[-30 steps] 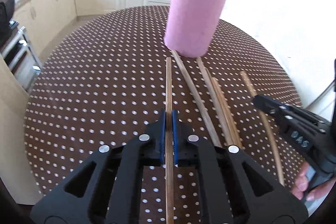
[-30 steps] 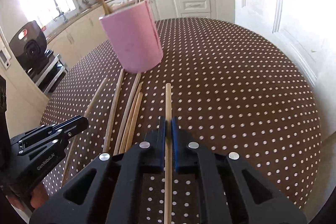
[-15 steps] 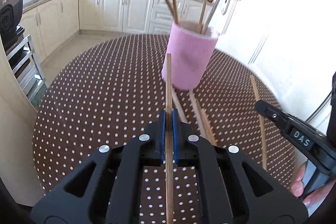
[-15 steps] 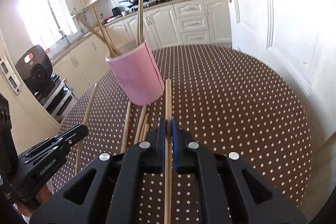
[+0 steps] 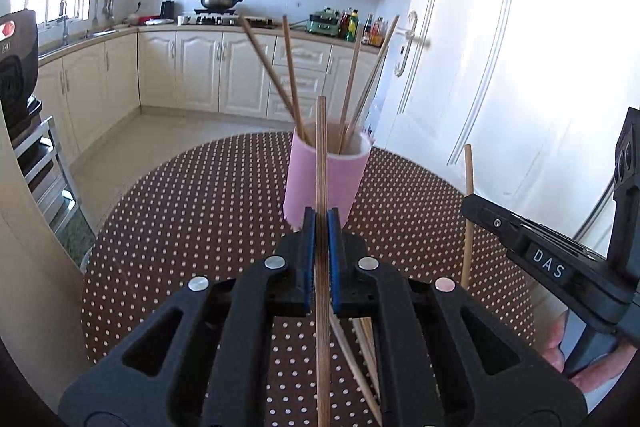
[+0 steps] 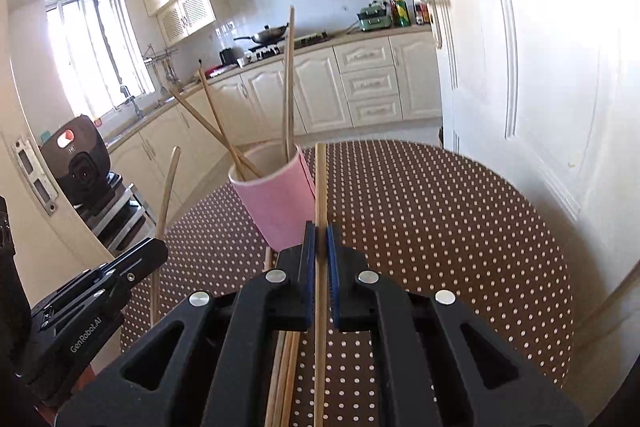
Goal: Organize utensils
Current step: 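Lift both held chopsticks upright toward the pink cup, then lower both held chopsticks into the pink cup from above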
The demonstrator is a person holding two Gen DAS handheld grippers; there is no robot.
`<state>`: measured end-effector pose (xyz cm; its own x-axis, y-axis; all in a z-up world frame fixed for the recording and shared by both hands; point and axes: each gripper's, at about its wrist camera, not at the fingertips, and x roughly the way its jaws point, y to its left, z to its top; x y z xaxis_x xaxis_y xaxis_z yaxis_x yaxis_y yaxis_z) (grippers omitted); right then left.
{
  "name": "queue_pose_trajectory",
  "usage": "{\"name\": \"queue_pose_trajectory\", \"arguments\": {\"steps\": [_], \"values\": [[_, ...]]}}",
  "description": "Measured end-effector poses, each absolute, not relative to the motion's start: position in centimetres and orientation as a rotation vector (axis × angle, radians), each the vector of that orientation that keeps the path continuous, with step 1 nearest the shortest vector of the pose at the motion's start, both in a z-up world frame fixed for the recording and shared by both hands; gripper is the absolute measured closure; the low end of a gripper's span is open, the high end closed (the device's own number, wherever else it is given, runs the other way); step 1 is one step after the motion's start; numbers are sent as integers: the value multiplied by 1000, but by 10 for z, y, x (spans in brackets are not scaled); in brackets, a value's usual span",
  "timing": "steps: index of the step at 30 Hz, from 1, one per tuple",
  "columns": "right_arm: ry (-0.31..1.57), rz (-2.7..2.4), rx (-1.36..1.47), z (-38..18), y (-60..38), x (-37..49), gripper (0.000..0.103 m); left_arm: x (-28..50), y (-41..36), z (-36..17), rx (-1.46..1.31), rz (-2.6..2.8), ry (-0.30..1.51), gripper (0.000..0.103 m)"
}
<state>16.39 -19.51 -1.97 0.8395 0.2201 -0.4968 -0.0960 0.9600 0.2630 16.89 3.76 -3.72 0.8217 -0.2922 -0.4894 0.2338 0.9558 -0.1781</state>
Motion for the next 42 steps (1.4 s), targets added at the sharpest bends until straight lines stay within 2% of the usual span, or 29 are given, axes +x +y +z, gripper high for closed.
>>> {"name": "queue_pose_trajectory", "arguments": {"steps": [10, 27, 42], "values": [[449, 164, 242, 13, -195, 165, 99, 190, 27, -15, -133, -276, 481, 97], [249, 207, 173, 78, -181, 184, 99, 225, 11, 53, -134, -250, 332, 96], [172, 226, 211, 98, -188, 231, 99, 267, 4, 88, -180, -221, 213, 96]]}}
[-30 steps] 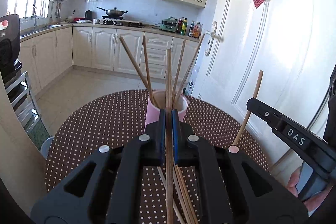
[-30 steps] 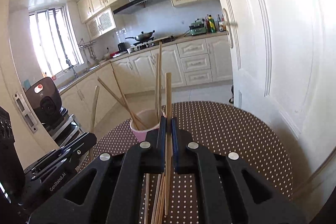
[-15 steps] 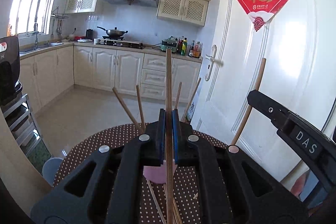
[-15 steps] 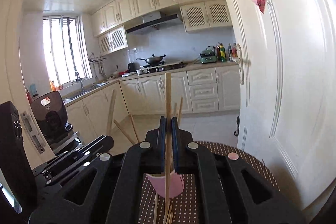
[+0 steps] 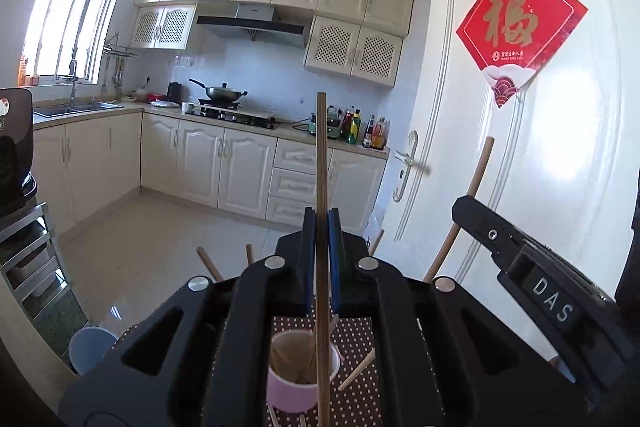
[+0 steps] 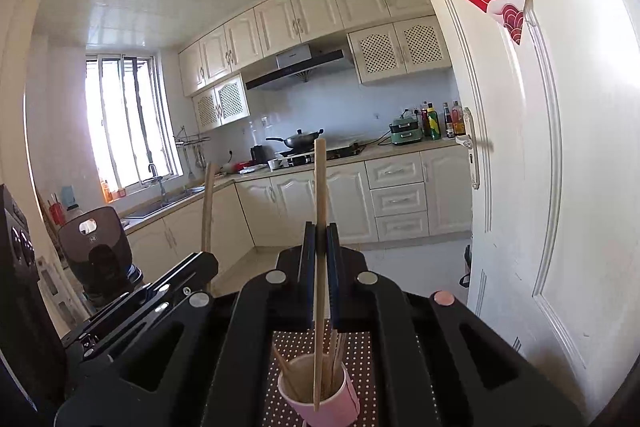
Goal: Organize utensils
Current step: 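Lower both held chopsticks into the pink cup from above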
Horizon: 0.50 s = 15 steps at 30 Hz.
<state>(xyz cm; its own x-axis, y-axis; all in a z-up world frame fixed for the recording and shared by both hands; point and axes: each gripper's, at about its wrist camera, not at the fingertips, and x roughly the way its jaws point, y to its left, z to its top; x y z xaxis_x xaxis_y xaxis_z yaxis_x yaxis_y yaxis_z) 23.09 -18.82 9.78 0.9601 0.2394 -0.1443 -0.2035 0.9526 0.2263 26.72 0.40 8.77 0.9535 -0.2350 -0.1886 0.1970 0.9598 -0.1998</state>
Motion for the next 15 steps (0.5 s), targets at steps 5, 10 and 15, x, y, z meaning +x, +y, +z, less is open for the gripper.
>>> {"name": "queue_pose_trajectory", "arguments": {"steps": [5, 10, 15], "values": [[189, 224, 235, 91, -192, 249, 99, 289, -1, 85, -178, -204, 217, 96], [223, 212, 237, 84, -190, 269, 99, 311, 3, 76, -195, -171, 211, 96], [273, 216, 223, 75, -181, 286, 99, 324, 11, 68, -225, -144, 193, 96]]}}
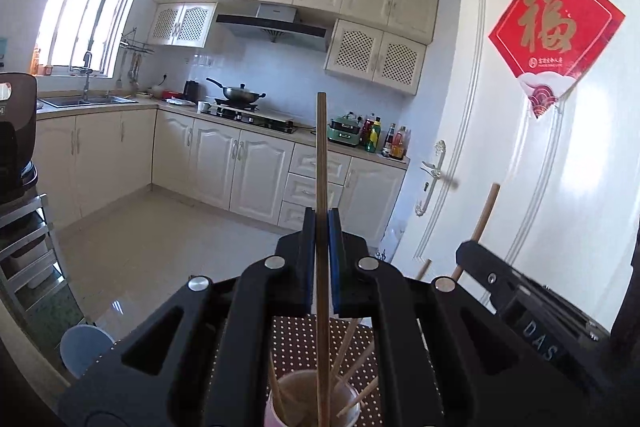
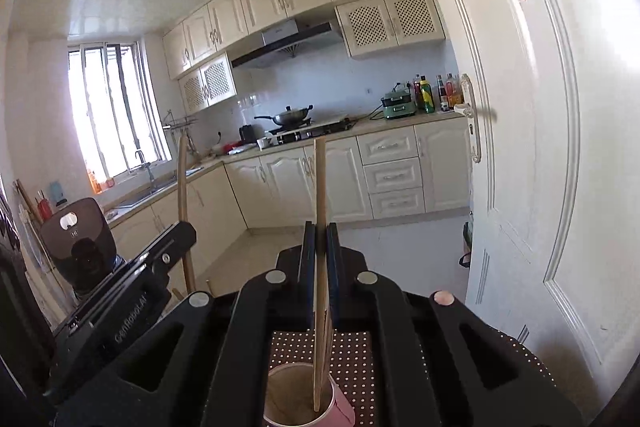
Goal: Organize utensils
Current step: 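Lower both held chopsticks into the pink cup from above, then open both grippers and raise them away from the pink cup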
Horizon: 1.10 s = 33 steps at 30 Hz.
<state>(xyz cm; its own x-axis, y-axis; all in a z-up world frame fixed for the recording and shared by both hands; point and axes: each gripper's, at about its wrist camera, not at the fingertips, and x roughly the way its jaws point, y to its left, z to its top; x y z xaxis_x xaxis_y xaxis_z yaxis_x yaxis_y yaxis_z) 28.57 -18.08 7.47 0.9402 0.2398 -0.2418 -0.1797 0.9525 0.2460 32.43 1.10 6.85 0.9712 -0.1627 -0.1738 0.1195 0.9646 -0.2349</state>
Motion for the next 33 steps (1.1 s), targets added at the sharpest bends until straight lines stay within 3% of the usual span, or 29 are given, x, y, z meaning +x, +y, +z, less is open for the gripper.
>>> {"name": "queue_pose_trajectory", "arguments": {"steps": [33], "values": [[444, 197, 148, 63, -172, 308, 94, 367, 6, 33, -164, -96, 301, 96]]}}
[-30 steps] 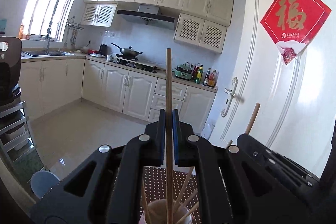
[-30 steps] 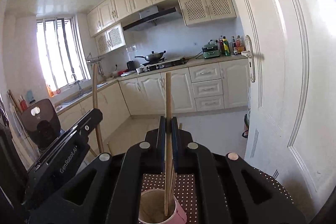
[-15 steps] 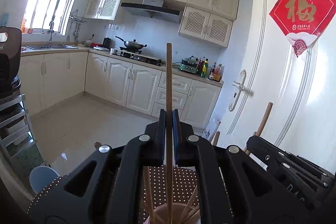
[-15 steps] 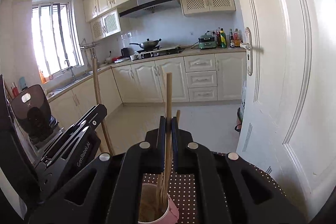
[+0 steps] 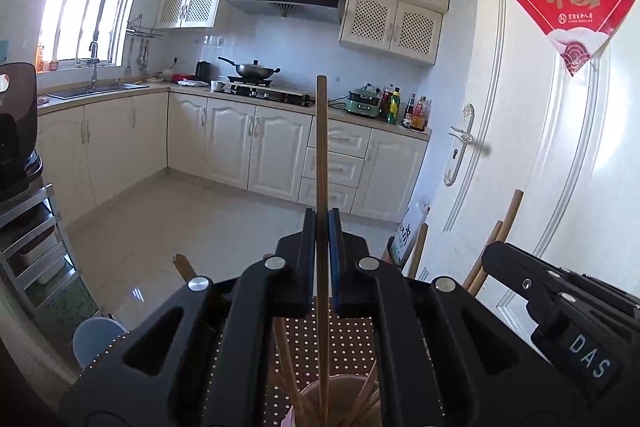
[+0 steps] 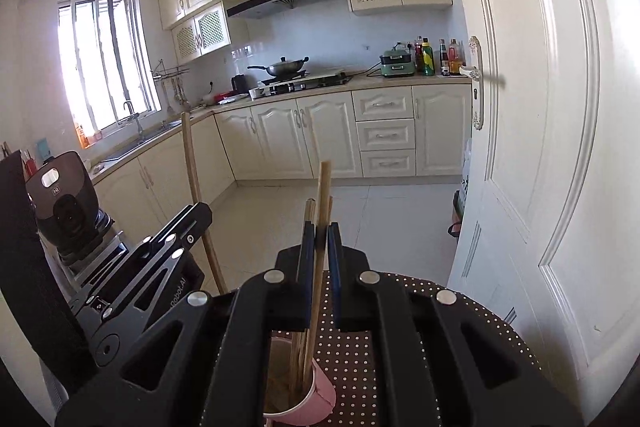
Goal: Organize utensils
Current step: 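Open both grippers and raise them away from the pink cup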
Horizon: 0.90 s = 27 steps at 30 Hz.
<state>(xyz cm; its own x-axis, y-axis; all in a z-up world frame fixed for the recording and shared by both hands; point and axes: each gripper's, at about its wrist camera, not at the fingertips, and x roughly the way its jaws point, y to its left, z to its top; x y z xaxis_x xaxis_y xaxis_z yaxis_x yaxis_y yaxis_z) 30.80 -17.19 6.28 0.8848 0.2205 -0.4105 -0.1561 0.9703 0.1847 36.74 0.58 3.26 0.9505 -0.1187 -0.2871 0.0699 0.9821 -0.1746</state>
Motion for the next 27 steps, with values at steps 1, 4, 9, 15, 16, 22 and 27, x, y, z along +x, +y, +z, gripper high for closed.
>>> {"name": "queue_pose_trajectory", "arguments": {"steps": [1, 4, 9, 15, 16, 22, 27], "values": [[444, 192, 152, 64, -173, 307, 90, 368, 6, 33, -161, -100, 308, 96], [441, 186, 155, 65, -175, 306, 74, 371, 3, 35, -144, -126, 334, 96], [428, 177, 162, 68, -179, 302, 64, 374, 3, 34, -127, -143, 372, 96], [427, 170, 171, 69, -181, 302, 56, 378, 3, 30, -109, -146, 406, 95], [426, 172, 172, 69, -181, 301, 54, 378, 3, 30, -107, -148, 409, 91], [417, 169, 163, 70, -180, 301, 46, 370, -1, 34, -67, -136, 359, 32], [421, 163, 162, 69, -180, 302, 44, 369, -3, 37, -71, -136, 366, 32]]}}
